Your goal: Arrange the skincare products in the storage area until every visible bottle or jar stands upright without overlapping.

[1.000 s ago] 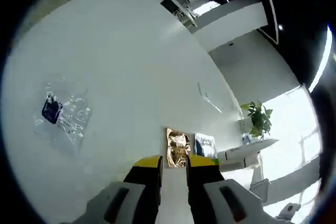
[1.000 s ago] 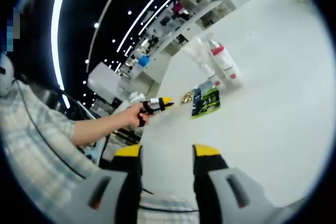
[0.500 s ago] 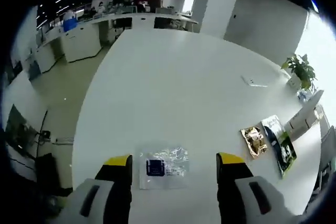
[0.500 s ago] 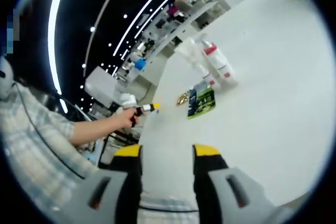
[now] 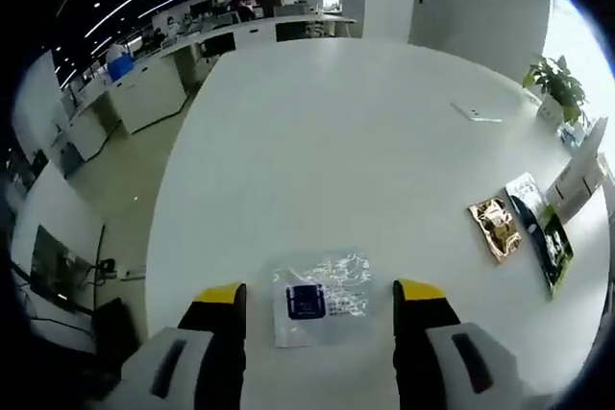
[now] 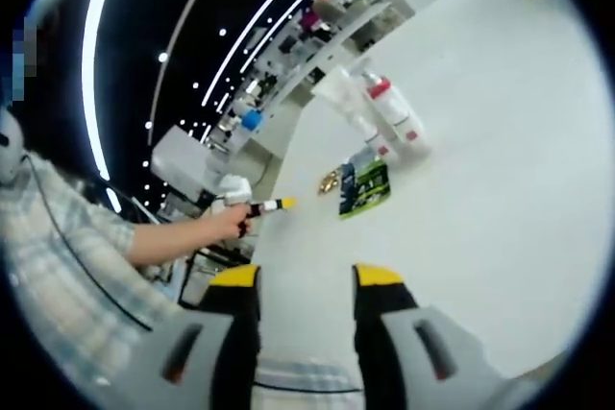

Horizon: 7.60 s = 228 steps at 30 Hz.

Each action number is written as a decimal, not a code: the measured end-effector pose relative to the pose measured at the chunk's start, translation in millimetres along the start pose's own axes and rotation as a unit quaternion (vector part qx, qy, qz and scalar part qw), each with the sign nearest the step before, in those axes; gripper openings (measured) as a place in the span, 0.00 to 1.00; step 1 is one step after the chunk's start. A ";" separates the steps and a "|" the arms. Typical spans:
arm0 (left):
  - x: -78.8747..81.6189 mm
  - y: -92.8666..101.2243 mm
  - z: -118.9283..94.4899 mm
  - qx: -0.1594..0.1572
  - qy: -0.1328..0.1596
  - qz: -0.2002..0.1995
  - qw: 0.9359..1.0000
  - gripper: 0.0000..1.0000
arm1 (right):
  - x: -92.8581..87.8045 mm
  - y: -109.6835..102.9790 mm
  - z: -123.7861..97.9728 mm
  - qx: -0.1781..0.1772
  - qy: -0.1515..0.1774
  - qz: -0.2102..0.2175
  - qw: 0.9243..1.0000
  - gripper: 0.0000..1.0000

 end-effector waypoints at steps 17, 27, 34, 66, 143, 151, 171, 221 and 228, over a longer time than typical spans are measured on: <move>-0.9 21.7 -21.8 -0.033 0.012 -0.040 0.999 0.41 | -3.7 -8.4 -4.0 0.019 -0.014 -0.019 1.000 0.36; -12.0 49.0 -68.1 -0.064 0.042 -0.018 0.997 0.41 | -13.5 -27.2 1.6 0.049 -0.017 -0.029 0.998 0.36; -37.7 78.0 -96.5 -0.095 0.049 -0.016 0.994 0.41 | -12.1 -39.0 11.4 0.073 -0.018 -0.040 0.996 0.36; -124.0 258.7 -223.3 -0.292 0.072 0.084 0.950 0.41 | -68.7 -85.7 62.7 0.143 -0.105 0.020 0.984 0.30; -107.2 288.2 -253.5 -0.537 0.072 -0.280 0.793 0.01 | -47.2 -95.7 57.7 0.196 -0.117 0.082 0.970 0.02; -115.4 274.8 -257.7 -0.532 0.078 -0.288 0.793 0.04 | -53.0 -113.3 65.2 0.229 -0.168 0.050 0.957 0.00; -76.4 239.0 -256.6 -0.520 0.136 -0.349 0.768 0.00 | -51.7 -132.1 79.7 0.257 -0.187 0.025 0.948 0.02; -101.9 230.2 -246.0 -0.499 0.125 -0.367 0.775 0.00 | -73.0 -71.7 71.4 0.118 -0.137 -0.048 0.982 0.69; -97.5 221.8 -243.8 -0.482 0.133 -0.387 0.774 0.00 | -68.0 -68.4 72.5 0.120 -0.142 -0.045 0.982 0.70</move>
Point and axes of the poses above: the point that each gripper's makers call its tool centre point, and the gripper's own axes: z roughly forward along the fingers, y roughly to its right, x roughly out of its top, the point moved 1 cm from there along -z, roughly backward along the fingers, and after that the axes turned 3 degrees about -x, right-handed, at the moved point
